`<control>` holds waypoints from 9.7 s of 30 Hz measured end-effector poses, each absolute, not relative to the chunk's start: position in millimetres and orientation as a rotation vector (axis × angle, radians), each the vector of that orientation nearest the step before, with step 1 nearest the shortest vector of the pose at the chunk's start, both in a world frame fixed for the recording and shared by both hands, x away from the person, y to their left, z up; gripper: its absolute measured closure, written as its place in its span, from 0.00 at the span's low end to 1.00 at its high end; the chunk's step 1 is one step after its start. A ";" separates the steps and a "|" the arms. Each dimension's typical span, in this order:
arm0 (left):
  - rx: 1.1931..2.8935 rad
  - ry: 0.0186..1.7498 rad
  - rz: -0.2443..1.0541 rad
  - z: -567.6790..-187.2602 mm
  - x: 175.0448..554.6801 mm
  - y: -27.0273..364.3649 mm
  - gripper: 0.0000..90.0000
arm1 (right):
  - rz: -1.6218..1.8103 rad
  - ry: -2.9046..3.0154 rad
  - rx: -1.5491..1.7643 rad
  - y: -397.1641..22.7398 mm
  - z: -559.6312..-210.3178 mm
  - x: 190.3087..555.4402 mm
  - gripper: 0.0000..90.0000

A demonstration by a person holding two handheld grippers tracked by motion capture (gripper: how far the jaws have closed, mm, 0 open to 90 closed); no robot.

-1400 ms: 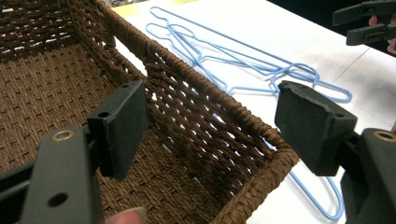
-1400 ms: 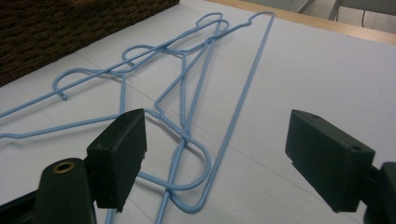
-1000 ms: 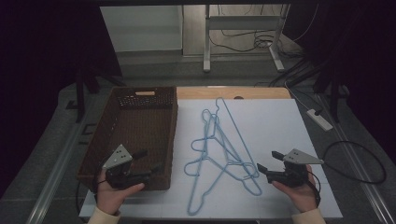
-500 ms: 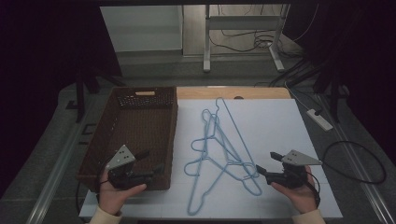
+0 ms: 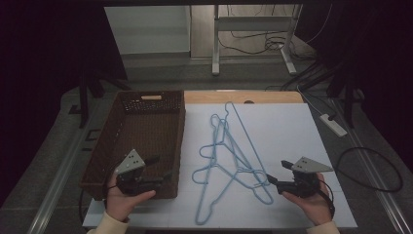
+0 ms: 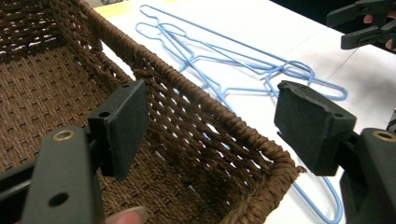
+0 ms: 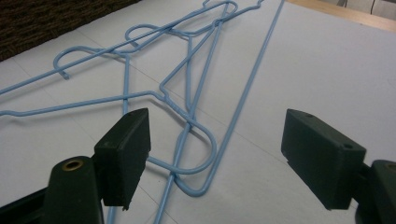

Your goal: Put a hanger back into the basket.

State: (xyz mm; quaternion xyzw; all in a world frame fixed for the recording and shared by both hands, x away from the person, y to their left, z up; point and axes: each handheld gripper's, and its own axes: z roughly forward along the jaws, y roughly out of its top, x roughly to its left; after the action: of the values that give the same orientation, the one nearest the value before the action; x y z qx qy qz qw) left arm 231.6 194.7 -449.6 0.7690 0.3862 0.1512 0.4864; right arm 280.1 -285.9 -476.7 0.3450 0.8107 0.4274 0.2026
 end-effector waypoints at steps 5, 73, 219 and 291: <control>1.871 0.935 0.364 -448.9 231.2 193.8 0.29 | 1.139 2.306 0.938 -276.5 -471.1 285.3 0.28; 1.875 0.913 0.384 -442.2 227.5 194.3 0.30 | 0.359 2.913 0.312 -165.8 -482.2 358.5 0.96; 1.929 0.810 0.248 -413.0 257.2 79.5 0.95 | 1.305 2.299 1.053 -302.2 -489.5 301.8 0.39; 1.672 0.983 0.358 -377.5 266.0 232.5 0.95 | 1.232 2.310 1.045 -305.0 -495.3 303.0 0.38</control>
State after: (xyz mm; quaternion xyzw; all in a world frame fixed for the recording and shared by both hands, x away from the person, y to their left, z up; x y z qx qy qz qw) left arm 266.0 232.5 -377.5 0.7069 0.4157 0.1516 0.5519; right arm 303.0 -305.0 -495.3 0.3659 0.8087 0.4315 0.1607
